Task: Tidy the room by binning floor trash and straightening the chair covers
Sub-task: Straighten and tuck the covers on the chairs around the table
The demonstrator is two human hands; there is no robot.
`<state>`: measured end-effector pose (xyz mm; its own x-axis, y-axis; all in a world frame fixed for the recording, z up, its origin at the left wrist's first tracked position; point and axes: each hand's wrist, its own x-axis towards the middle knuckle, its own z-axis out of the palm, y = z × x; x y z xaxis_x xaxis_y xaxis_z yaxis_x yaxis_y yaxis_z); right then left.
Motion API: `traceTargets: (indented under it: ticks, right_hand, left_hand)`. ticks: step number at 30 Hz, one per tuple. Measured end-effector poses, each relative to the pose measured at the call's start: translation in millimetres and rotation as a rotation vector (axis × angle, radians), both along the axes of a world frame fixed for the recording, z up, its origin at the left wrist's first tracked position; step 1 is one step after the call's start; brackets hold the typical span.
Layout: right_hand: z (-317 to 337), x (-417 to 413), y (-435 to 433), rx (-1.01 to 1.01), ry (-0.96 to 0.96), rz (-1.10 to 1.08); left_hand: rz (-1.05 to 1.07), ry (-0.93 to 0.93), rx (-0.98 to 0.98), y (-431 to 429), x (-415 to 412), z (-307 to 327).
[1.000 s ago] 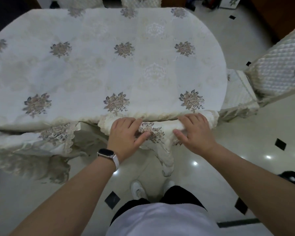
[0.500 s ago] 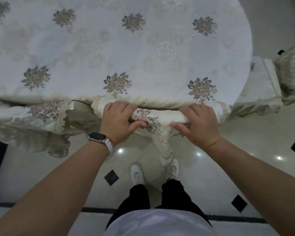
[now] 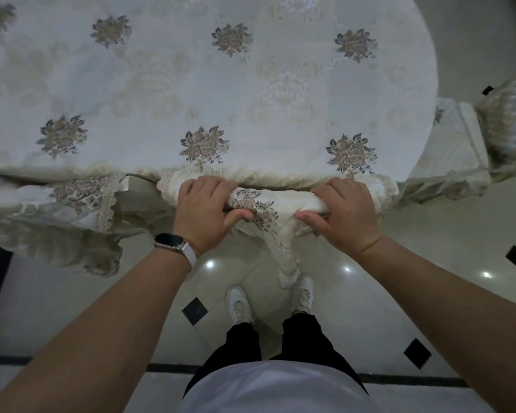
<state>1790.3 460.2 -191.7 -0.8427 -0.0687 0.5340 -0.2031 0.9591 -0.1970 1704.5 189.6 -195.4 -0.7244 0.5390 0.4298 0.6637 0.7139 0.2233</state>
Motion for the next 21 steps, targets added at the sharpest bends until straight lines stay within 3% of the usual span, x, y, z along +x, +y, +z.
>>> traceTargets:
  ticks: [21]
  right_hand:
    - [-6.1, -9.8, -42.4, -0.024, 0.025, 0.009]
  left_hand:
    - [0.017, 0.007, -0.025, -46.1, -4.0, 7.7]
